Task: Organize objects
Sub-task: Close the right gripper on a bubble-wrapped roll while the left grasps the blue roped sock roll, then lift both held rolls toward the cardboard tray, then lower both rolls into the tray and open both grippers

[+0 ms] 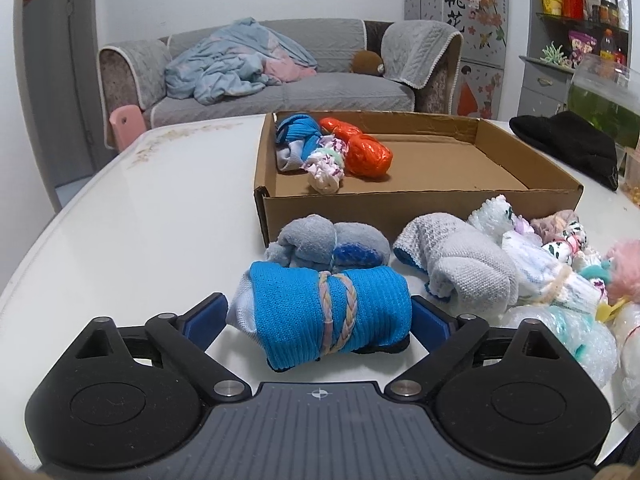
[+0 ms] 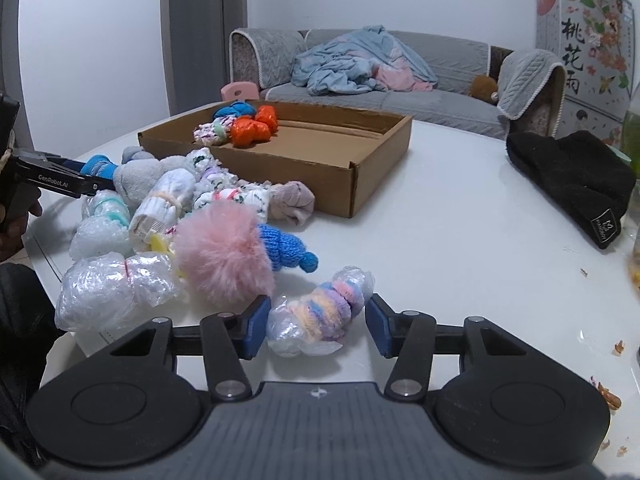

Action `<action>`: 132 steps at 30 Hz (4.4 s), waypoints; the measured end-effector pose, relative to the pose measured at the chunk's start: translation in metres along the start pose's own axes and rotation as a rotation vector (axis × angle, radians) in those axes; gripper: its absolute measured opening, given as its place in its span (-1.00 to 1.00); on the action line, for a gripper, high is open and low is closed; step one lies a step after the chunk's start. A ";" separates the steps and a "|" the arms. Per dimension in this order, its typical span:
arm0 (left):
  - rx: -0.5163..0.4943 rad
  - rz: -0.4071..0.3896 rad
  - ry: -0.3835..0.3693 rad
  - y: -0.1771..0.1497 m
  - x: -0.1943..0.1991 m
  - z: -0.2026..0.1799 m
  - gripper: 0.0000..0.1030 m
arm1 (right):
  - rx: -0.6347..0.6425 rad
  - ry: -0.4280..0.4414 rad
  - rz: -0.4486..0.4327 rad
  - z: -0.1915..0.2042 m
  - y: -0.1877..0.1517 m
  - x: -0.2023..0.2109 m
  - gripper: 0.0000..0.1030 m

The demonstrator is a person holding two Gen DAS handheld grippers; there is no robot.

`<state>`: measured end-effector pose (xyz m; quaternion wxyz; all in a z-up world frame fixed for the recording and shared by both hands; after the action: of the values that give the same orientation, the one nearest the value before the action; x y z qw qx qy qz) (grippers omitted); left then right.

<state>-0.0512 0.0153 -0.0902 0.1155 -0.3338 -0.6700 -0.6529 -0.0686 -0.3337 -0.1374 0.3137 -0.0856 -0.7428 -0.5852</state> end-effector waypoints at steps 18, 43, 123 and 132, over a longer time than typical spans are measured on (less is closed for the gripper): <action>-0.026 -0.057 0.018 0.014 0.039 0.006 0.76 | 0.000 -0.037 -0.065 -0.017 0.031 0.010 -0.10; -0.242 0.035 -0.056 0.124 -0.041 0.000 0.76 | 0.157 0.238 -0.171 0.075 0.191 -0.078 -0.10; -0.533 0.279 -0.024 0.130 -0.085 0.006 0.99 | 0.396 0.346 0.175 0.146 0.188 -0.158 0.16; -0.504 0.258 -0.021 0.132 -0.076 0.010 0.99 | 0.395 0.342 0.164 0.149 0.191 -0.153 0.18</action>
<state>0.0877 -0.0075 -0.0305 0.1041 -0.4414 -0.4396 -0.7753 0.0922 -0.1024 -0.0864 0.4915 0.0174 -0.7695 -0.4074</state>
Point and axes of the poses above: each gripper's, at about its wrist camera, not at the fingertips, and x roughly against the way its jaws point, z to its left, y to its top, the point moved 3 cm from there along -x, roughly the way its jaws point, and after that the axes turned 14 degrees about -y, right-handed, at the moved point
